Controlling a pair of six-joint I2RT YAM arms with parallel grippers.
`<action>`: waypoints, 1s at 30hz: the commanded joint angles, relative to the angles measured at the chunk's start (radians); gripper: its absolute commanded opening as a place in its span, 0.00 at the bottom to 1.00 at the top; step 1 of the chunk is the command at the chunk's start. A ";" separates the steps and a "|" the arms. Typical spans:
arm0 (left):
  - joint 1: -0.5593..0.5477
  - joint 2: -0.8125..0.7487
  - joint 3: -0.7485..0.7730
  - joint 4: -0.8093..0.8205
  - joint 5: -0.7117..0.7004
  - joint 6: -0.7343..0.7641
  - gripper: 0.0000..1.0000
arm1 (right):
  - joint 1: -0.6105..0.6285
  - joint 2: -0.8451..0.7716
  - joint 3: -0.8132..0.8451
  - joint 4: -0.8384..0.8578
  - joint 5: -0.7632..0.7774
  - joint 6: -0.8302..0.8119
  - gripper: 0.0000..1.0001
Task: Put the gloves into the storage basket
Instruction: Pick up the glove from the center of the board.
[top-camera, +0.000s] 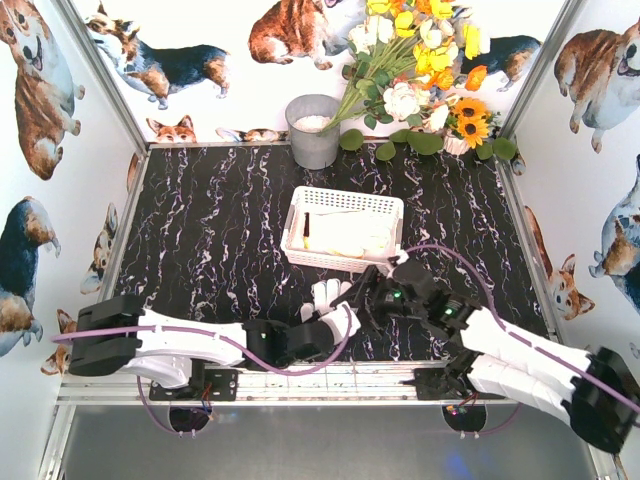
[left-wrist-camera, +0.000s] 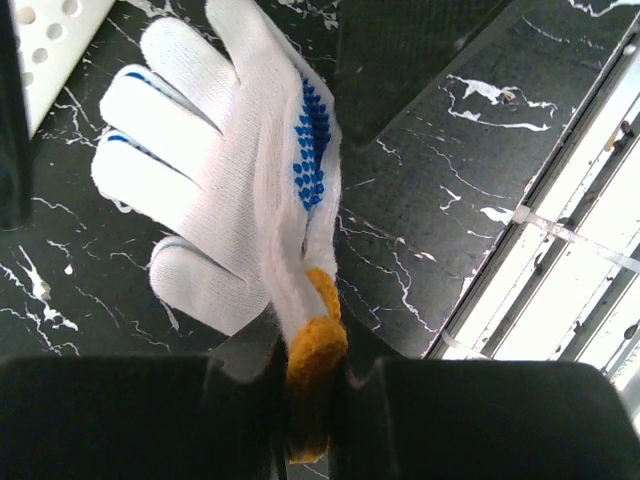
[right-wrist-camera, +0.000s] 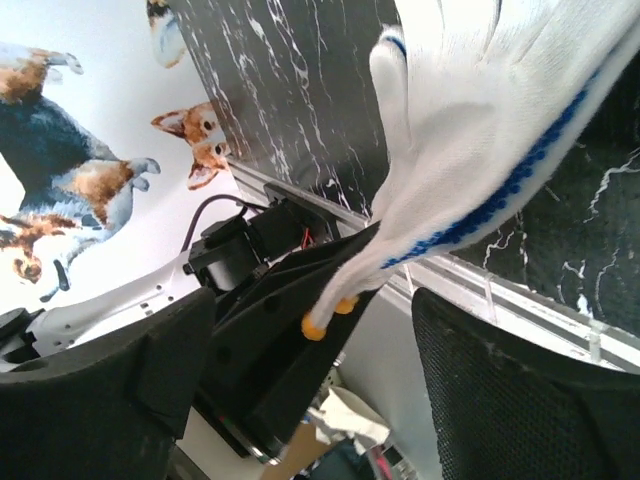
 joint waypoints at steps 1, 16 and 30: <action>0.017 -0.046 -0.009 -0.007 0.035 -0.018 0.00 | -0.017 -0.083 -0.038 -0.023 0.098 0.013 0.84; 0.019 -0.090 0.002 -0.031 0.069 -0.001 0.00 | -0.017 0.101 -0.113 0.223 0.142 0.142 0.91; 0.019 -0.137 0.007 -0.034 0.100 0.022 0.00 | -0.010 0.347 -0.126 0.457 0.066 0.148 0.81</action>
